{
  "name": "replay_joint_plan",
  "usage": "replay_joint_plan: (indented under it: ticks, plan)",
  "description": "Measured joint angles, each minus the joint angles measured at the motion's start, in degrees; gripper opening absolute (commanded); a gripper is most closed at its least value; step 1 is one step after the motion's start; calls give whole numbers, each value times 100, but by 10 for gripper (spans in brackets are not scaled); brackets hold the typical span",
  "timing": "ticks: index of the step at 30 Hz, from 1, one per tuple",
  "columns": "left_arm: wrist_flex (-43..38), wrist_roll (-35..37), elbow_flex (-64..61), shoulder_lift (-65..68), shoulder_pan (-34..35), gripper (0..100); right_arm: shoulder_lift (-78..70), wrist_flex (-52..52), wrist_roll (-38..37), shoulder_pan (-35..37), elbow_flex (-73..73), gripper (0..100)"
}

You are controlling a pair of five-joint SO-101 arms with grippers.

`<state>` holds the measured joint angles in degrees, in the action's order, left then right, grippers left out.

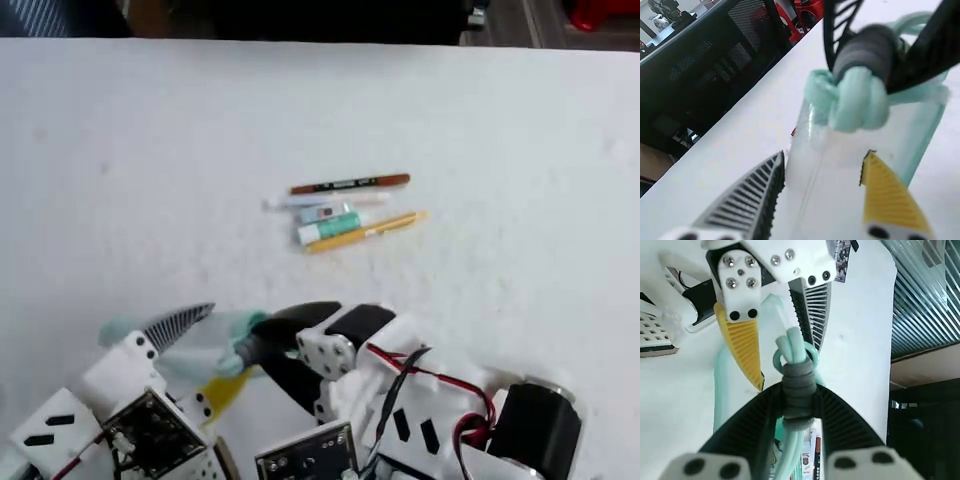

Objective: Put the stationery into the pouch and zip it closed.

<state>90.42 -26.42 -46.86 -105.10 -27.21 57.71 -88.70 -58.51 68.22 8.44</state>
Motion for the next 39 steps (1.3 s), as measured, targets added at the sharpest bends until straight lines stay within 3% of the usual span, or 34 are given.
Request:
replay_joint_plan:
  ticks: [5,9,21,27,33,39]
  plan:
    - [-18,-9,9,0,0,151,97,440,79,-519,9,15]
    - [-554,26,-97,0,-9,48,97,1090,554,-985,9,15]
    - [-4431,1222,-2462,0,-9,30,26,2145,1767,-1670,598,15]
    - [-3938,1714,-2602,97,-9,37,149,2523,2127,-2013,1442,15]
    - [-3367,1793,-2514,70,0,202,158,2585,2251,-2066,1723,15]
    - [-2954,1820,-2435,9,0,207,132,2602,2251,-2101,1732,15]
